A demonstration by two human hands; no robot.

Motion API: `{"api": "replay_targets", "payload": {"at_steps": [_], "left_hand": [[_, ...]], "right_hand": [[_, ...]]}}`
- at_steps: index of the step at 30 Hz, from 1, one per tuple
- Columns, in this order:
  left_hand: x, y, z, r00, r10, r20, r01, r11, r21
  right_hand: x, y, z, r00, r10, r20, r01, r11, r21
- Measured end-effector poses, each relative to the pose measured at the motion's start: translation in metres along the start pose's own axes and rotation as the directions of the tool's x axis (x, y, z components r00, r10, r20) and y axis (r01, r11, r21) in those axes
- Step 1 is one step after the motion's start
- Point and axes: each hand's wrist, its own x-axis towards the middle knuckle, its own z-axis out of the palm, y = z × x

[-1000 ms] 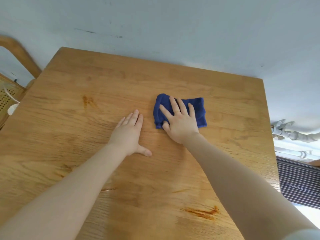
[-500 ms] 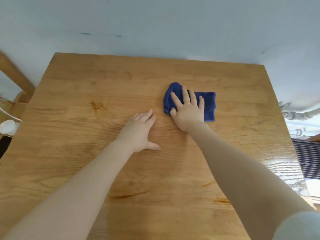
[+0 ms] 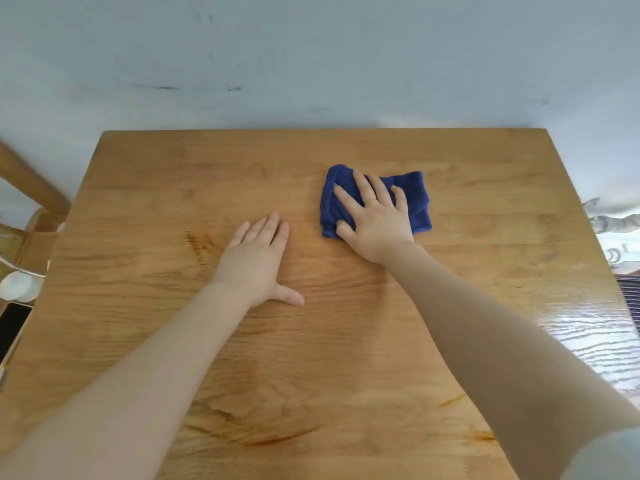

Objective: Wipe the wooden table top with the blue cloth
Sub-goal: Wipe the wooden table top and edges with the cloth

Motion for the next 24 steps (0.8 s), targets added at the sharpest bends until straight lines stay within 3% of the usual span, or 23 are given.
{"api": "replay_targets", "payload": {"at_steps": [3,9,11,14,16,21,24], "left_hand": [[-0.002,-0.003,0.004,1.0,0.016,-0.01,-0.017,0.997,-0.081],[0.001,-0.007,0.007,0.995,0.043,-0.085,-0.056,0.985,-0.164],[0.001,-0.008,0.005,0.995,0.055,-0.077,-0.067,0.984,-0.163],[-0.002,-0.008,0.006,0.996,0.054,-0.069,-0.063,0.988,-0.142],[-0.002,-0.007,0.004,0.997,0.063,-0.05,-0.068,0.991,-0.118],[0.001,-0.007,0.007,0.996,0.053,-0.075,-0.062,0.991,-0.117],[0.002,-0.007,0.01,0.995,0.052,-0.085,-0.062,0.99,-0.126]], "right_hand": [[-0.021,-0.019,0.002,0.999,0.042,0.007,-0.043,0.999,0.031],[-0.071,-0.047,0.008,0.989,-0.144,-0.04,0.148,0.982,0.116],[-0.046,-0.039,0.004,0.997,-0.073,-0.04,0.077,0.992,0.105],[-0.013,-0.04,-0.002,0.989,0.146,0.018,-0.147,0.983,0.11],[-0.017,-0.047,-0.002,0.983,0.172,0.07,-0.179,0.977,0.119],[-0.096,-0.072,0.009,0.999,-0.039,0.024,0.037,0.996,0.079],[-0.096,-0.064,0.005,0.994,-0.087,0.068,0.08,0.992,0.097]]}}
